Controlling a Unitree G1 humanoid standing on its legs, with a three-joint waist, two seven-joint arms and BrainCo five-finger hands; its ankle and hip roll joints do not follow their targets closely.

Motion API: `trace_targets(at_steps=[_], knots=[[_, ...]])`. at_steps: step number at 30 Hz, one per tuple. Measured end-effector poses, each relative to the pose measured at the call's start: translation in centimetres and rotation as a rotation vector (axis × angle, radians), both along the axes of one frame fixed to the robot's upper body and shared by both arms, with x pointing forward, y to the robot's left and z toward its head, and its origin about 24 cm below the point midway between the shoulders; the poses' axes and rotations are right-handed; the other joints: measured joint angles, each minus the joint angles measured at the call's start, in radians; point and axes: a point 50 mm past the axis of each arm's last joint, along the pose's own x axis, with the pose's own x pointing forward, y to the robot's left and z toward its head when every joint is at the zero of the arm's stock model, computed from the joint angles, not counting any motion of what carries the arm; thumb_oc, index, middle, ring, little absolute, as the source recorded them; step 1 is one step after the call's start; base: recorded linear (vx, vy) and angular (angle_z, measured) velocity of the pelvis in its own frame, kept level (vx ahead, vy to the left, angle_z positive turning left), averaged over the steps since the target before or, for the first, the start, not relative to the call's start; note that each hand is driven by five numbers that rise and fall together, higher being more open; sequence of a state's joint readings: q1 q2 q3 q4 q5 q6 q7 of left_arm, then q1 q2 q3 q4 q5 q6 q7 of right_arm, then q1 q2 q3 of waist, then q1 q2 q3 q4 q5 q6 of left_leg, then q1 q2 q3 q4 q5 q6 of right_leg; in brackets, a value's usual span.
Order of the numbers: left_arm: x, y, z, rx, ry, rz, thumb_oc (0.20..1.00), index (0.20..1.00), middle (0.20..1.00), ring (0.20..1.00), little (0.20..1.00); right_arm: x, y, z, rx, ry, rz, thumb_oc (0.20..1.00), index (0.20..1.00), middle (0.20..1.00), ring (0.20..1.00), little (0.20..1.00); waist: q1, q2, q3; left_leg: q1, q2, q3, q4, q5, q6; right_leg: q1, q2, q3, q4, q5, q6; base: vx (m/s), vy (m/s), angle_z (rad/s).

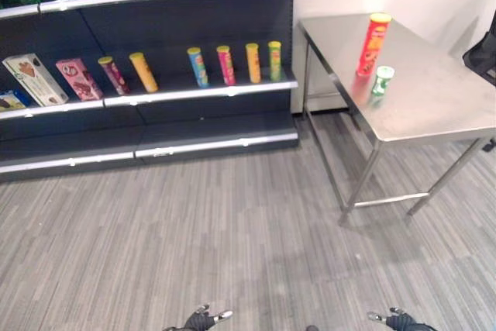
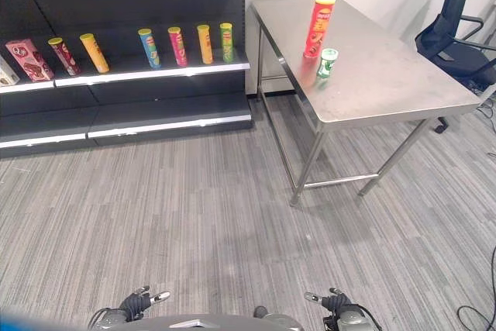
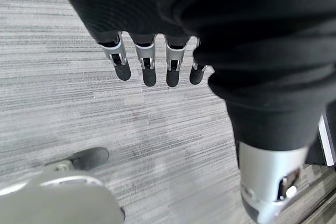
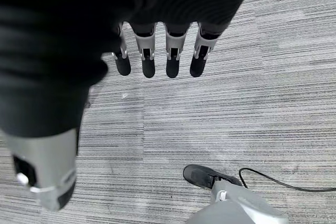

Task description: Put the goods on the table back onto the shelves and tidy them up.

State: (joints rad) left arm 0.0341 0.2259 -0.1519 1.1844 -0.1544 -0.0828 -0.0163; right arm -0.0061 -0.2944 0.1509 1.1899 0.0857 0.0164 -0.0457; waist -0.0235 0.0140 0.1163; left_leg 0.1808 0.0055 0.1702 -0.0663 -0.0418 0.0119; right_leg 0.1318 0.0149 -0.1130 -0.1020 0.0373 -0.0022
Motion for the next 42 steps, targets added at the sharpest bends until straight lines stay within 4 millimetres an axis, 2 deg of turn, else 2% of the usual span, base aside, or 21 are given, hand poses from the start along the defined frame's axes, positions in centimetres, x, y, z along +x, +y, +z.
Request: trace_targets(at_steps=[24, 35, 38, 39, 40, 42], knots=[[-0.5, 0.0, -0.1, -0.038, 0.011, 0.031, 1.0, 1.0, 1.0, 1.0, 1.0, -0.5, 0.1, -0.2, 0.005, 0.023, 0.023, 1.0, 1.0, 1.0, 1.0, 1.0, 0.003, 0.005, -0.014, -0.012, -0.006, -0.019, -0.002, 0.007, 0.002, -0.007, -0.005, -0.015, 0.0, -0.003, 0.006, -0.01, 0.01, 0.01], [-0.9, 0.2, -0.3, -0.033, 0.032, 0.036, 1.0, 1.0, 1.0, 1.0, 1.0, -0.5, 0.1, -0.2, 0.004, 0.028, 0.022, 1.0, 1.0, 1.0, 1.0, 1.0, 0.004, 0.006, -0.005, -0.025, -0.022, -0.018, -0.017, 0.011, 0.009, -0.03, -0.017, -0.01, 0.005, 0.002, 0.021, -0.02, 0.083, -0.01], [-0.6, 0.2, -0.2, -0.03, 0.031, 0.036, 1.0, 1.0, 1.0, 1.0, 1.0, 0.2, -0.1, 0.1, -0.002, 0.01, 0.026, 1.0, 1.0, 1.0, 1.0, 1.0, 0.003, 0.02, 0.018, -0.054, -0.027, -0.013, -0.024, 0.023, 0.029, -0.11, -0.024, 0.005, 0.096, -0.011, 0.032, -0.06, 0.16, -0.12], [0.3, 0.3, 0.0, -0.026, 0.01, 0.029, 1.0, 1.0, 1.0, 1.0, 1.0, 0.8, -0.1, 0.2, -0.001, -0.003, 0.03, 1.0, 1.0, 1.0, 1.0, 1.0, 0.002, 0.028, 0.054, -0.06, -0.036, -0.009, -0.025, 0.03, 0.04, -0.161, -0.038, 0.01, 0.194, -0.038, 0.057, -0.03, 0.192, -0.14], [0.7, 0.4, 0.1, -0.023, 0.002, 0.027, 1.0, 1.0, 1.0, 1.0, 1.0, 0.8, -0.1, 0.2, -0.001, -0.003, 0.03, 1.0, 1.0, 1.0, 1.0, 1.0, 0.001, 0.028, 0.062, -0.059, -0.037, -0.007, -0.025, 0.032, 0.044, -0.189, -0.043, 0.011, 0.254, -0.048, 0.072, -0.02, 0.183, -0.08], [1.2, 0.8, 0.3, -0.011, -0.01, 0.024, 1.0, 1.0, 1.0, 1.0, 1.0, 1.1, 0.0, 0.3, -0.001, -0.01, 0.031, 1.0, 1.0, 1.0, 1.0, 1.0, -0.002, 0.018, 0.088, -0.049, -0.037, 0.003, -0.025, 0.036, 0.057, -0.307, -0.067, 0.012, 0.498, -0.07, 0.107, 0.05, 0.1, 0.01]])
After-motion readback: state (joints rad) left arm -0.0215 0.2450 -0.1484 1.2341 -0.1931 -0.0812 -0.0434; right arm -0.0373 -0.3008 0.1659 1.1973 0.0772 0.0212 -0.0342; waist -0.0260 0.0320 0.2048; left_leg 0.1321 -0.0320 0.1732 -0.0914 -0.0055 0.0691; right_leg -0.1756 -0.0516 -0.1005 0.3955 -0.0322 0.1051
